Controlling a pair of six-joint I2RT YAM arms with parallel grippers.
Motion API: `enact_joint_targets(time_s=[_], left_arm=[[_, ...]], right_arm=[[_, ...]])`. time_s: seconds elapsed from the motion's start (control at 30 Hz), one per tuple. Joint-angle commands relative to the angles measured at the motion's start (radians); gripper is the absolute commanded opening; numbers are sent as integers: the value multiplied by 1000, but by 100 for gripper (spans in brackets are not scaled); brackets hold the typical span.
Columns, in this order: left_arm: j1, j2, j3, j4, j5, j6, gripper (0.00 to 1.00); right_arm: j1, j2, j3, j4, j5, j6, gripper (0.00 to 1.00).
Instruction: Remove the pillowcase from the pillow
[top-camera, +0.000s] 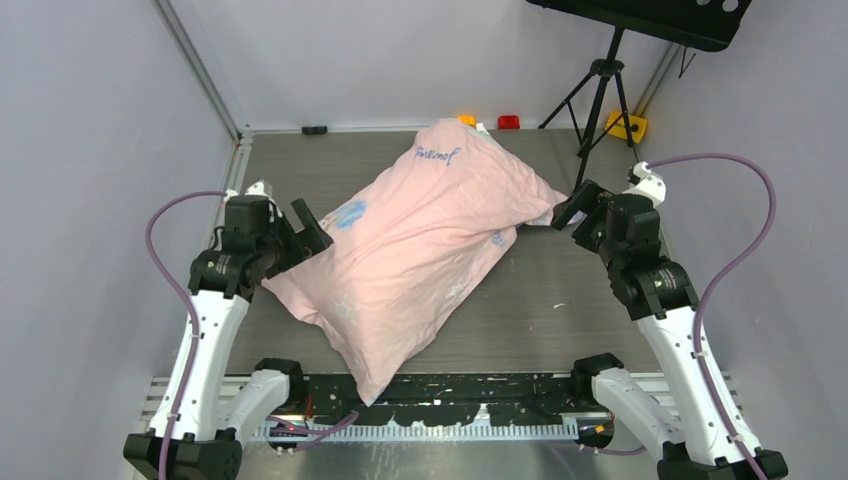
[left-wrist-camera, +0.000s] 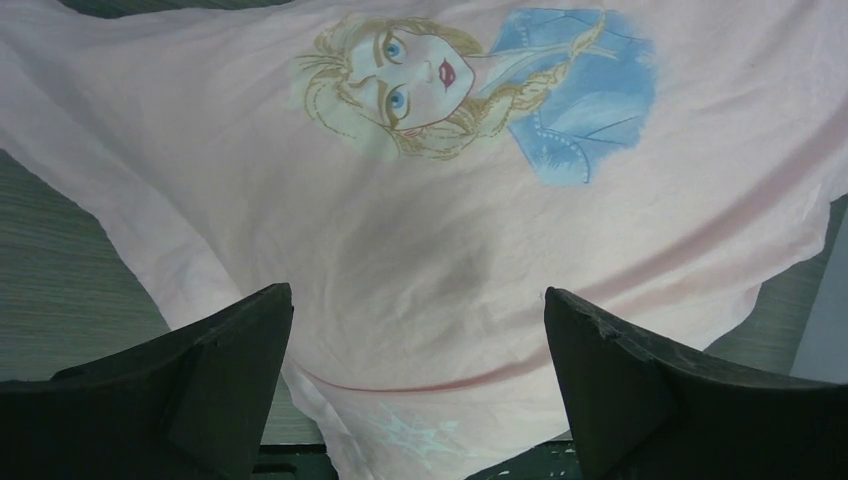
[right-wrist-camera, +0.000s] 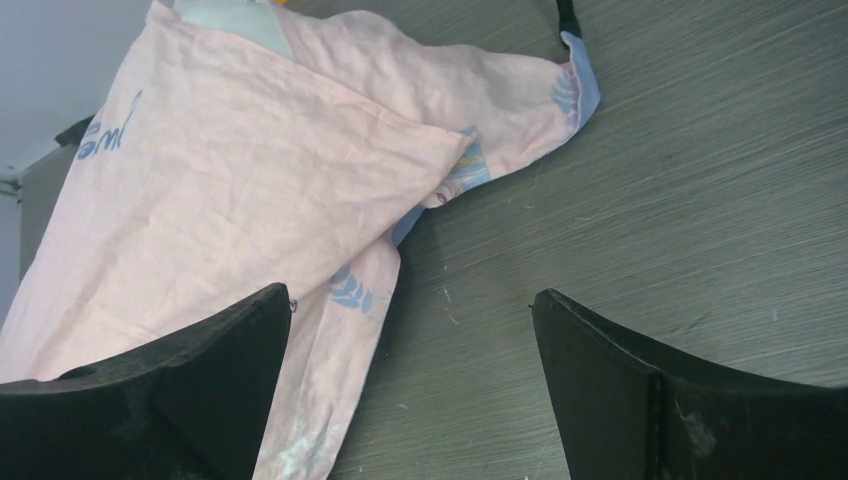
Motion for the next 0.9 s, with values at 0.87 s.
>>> enact_joint_targets(time_s=[0.87], left_arm=[[3,-209,-18,-44,146,45,100]], right_arm=[[16,337,-404,681,-383,394,95]])
